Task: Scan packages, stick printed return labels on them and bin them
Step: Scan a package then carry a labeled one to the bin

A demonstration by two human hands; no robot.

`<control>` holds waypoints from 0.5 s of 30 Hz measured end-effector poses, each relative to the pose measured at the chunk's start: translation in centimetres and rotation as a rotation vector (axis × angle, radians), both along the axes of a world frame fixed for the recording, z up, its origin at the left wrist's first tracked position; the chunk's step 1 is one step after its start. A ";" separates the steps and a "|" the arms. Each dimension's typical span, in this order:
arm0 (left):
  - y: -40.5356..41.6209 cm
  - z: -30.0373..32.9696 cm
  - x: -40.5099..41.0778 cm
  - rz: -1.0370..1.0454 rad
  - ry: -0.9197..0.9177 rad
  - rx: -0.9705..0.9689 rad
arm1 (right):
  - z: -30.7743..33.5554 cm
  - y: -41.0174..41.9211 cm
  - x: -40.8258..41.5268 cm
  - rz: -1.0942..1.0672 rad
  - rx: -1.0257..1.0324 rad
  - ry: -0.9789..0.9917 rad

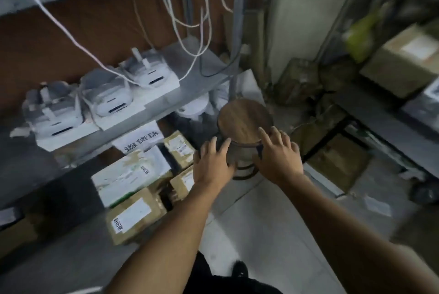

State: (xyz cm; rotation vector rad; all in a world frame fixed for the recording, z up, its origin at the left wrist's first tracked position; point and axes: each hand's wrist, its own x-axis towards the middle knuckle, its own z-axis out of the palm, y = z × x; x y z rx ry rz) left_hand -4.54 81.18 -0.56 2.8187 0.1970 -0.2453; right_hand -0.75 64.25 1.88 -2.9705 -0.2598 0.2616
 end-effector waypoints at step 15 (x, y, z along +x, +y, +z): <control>-24.1 6.1 11.0 -0.488 -0.120 -0.016 | 4.1 -24.2 0.6 -0.503 0.048 -0.090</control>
